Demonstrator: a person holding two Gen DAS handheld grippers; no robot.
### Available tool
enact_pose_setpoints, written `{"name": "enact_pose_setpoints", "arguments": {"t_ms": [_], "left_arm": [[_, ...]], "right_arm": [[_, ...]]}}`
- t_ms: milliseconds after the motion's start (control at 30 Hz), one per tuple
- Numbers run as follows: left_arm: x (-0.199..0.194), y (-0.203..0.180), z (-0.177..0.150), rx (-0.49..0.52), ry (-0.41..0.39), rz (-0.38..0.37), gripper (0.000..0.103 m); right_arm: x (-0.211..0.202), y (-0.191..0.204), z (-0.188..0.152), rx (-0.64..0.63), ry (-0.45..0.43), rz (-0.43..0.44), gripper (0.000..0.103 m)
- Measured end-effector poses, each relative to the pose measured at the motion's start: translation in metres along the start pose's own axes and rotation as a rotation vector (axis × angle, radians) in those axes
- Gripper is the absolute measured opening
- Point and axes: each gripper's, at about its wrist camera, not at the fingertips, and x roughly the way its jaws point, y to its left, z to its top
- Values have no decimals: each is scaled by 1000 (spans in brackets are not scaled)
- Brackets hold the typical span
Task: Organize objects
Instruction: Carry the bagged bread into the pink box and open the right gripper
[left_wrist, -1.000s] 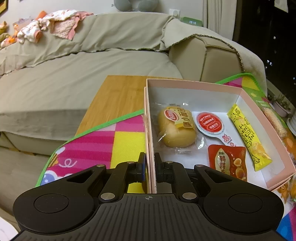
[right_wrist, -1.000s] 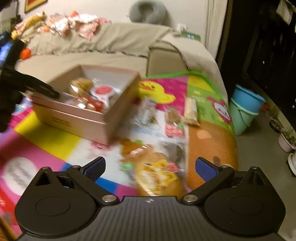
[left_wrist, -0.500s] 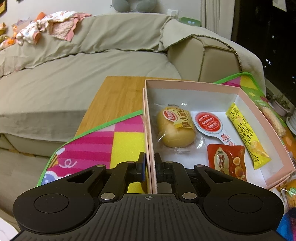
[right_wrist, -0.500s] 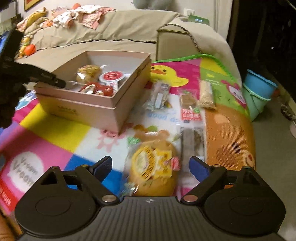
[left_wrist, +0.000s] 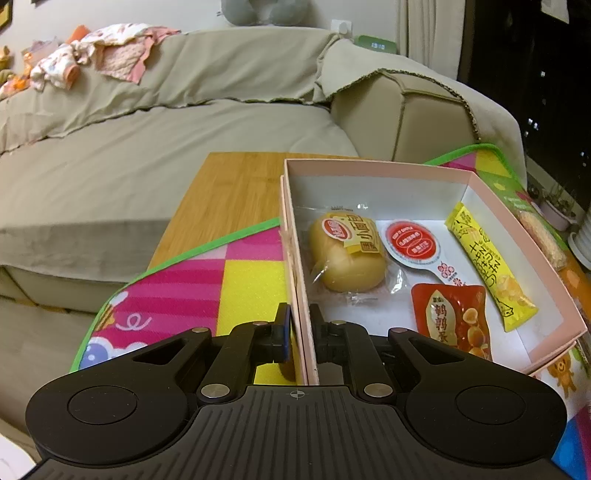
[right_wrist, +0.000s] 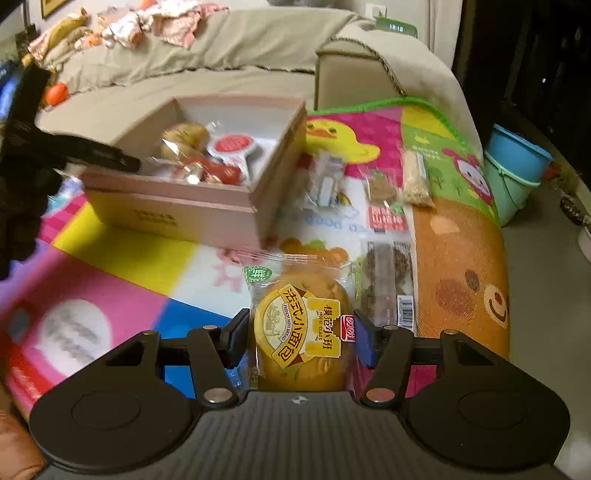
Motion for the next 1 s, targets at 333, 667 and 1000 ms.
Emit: {"name": "enact_pose_setpoints", "arguments": {"t_ms": [333, 667, 1000], "left_arm": [[0, 4, -1, -5, -3, -13, 12], [-1, 6, -2, -14, -8, -23, 13], [-1, 5, -3, -13, -8, -24, 13]], "right_arm": [[-57, 20, 55, -52, -170, 76, 56], [-34, 47, 139, -79, -281, 76, 56], [50, 54, 185, 41, -210, 106, 62]]}}
